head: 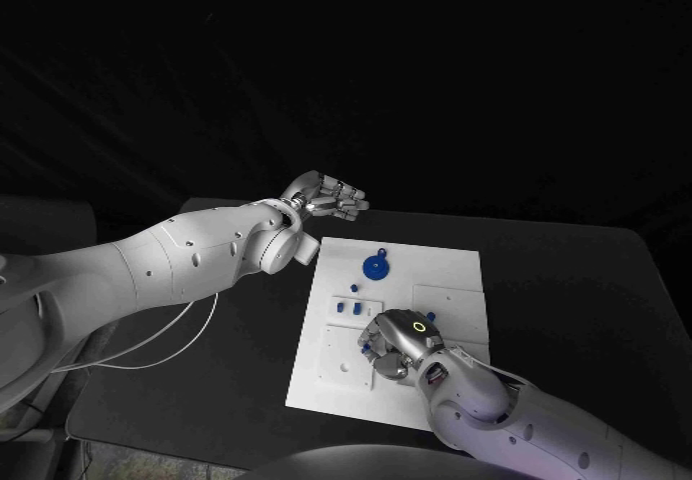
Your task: Assemble the parts on the task board
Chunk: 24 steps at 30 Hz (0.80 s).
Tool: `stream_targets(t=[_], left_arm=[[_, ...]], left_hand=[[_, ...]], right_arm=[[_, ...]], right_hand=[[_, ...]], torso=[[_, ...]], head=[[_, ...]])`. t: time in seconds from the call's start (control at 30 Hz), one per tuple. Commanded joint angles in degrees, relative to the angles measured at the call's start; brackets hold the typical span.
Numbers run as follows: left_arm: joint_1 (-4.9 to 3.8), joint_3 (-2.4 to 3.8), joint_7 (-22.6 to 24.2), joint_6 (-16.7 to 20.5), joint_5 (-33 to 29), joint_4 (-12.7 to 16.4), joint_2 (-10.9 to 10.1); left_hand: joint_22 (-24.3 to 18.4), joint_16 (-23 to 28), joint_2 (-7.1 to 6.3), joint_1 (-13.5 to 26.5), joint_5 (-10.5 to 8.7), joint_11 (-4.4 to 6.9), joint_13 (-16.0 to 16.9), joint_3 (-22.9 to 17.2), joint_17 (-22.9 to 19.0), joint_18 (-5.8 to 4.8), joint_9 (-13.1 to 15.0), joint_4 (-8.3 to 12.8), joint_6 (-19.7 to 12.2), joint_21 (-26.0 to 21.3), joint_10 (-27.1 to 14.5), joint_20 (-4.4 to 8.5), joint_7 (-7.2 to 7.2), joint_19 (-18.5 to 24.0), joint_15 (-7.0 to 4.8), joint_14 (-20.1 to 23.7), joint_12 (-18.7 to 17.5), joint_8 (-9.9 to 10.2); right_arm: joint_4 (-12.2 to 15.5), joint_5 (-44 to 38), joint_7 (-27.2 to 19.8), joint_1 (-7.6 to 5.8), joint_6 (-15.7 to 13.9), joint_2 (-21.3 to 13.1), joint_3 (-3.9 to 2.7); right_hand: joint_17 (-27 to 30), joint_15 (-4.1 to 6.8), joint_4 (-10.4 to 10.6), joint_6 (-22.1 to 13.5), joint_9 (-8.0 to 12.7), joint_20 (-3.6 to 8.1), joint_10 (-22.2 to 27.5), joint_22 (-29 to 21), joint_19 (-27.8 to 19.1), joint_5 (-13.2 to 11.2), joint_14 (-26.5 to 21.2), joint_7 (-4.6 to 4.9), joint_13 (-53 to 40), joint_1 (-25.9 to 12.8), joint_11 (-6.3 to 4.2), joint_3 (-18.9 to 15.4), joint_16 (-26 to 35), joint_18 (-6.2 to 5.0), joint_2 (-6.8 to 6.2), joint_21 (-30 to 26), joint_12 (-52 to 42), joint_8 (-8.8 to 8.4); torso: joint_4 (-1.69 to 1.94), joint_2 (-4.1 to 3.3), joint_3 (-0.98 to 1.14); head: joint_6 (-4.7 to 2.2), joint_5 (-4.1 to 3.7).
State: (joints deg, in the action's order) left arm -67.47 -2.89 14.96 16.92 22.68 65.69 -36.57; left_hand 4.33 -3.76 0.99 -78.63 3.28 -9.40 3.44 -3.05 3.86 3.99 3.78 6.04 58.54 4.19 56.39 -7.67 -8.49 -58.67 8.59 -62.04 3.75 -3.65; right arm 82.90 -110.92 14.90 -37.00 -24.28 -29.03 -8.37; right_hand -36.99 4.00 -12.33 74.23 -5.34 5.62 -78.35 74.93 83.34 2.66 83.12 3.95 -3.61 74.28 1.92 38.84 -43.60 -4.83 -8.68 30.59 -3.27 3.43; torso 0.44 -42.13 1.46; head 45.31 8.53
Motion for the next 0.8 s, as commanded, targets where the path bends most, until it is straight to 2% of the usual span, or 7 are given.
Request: stream_targets(t=[0.03,0.5,0.67,0.8], left_arm=[[-0.07,0.04,0.3,-0.9,-0.3,0.2,0.0],[-0.07,0.04,0.1,-1.2,-0.3,0.0,0.0],[-0.07,0.04,0.0,-1.2,-0.3,0.0,0.0],[-0.07,0.04,0.0,-1.2,-0.3,0.0,0.0]], left_hand=[[0.0,0.2,0.43,0.0,0.04,-0.18,-0.1,0.2,0.0,0.49,-0.1,0.2,0.3,0.1,0.0,0.03,-0.03,-0.3,-0.05,0.1,0.2,0.0],[0.0,0.2,0.44,0.1,0.03,-0.22,-0.1,0.4,0.0,0.50,0.0,0.2,0.3,0.1,-0.1,-0.01,-0.06,-0.3,-0.01,0.2,0.2,0.0],[0.0,0.2,0.44,0.1,0.03,-0.22,-0.1,0.4,0.0,0.50,0.0,0.2,0.3,0.1,-0.1,-0.01,-0.06,-0.3,-0.01,0.2,0.2,0.0],[0.0,0.2,0.47,0.0,0.03,-0.25,-0.1,0.4,0.0,0.51,0.0,0.2,0.3,0.1,-0.1,-0.03,-0.06,-0.2,0.02,0.2,0.2,0.0]], right_arm=[[-0.1,-1.0,1.6,0.10,-0.9,0.1,0.09],[0.1,-1.2,2.2,0.17,-1.9,0.1,0.09],[0.1,-1.2,2.3,0.17,-1.6,0.0,0.09],[0.1,-1.2,2.3,0.17,-0.2,0.1,0.10]], right_hand=[[0.1,0.23,0.0,0.5,-0.1,-0.02,-1.1,2.8,0.3,0.2,0.0,0.02,0.0,0.6,-0.91,0.4,-0.2,-0.87,0.19,-0.3,-0.2,0.28],[0.1,0.23,0.0,0.5,-0.1,-0.02,-1.1,2.8,0.4,0.2,-0.1,0.00,0.0,0.6,-0.92,0.5,-0.3,-0.87,0.12,-0.4,-0.2,0.26],[0.1,0.23,0.0,0.5,-0.1,-0.02,-1.1,2.8,0.4,0.2,-0.1,0.00,0.0,0.6,-0.92,0.5,-0.3,-0.87,0.12,-0.4,-0.2,0.26],[0.2,0.23,0.1,0.5,-0.1,-0.01,-1.1,2.9,0.5,0.2,-0.1,0.01,0.0,0.6,-0.91,0.7,-0.4,-0.86,-0.01,-0.5,-0.2,0.26]], torso=[[-0.02,0.01,0.03],[-0.04,0.01,0.04],[-0.04,0.00,0.03],[-0.05,0.00,0.03]], head=[[0.03,0.04],[-0.08,0.09],[-0.02,0.09],[0.03,0.11]])
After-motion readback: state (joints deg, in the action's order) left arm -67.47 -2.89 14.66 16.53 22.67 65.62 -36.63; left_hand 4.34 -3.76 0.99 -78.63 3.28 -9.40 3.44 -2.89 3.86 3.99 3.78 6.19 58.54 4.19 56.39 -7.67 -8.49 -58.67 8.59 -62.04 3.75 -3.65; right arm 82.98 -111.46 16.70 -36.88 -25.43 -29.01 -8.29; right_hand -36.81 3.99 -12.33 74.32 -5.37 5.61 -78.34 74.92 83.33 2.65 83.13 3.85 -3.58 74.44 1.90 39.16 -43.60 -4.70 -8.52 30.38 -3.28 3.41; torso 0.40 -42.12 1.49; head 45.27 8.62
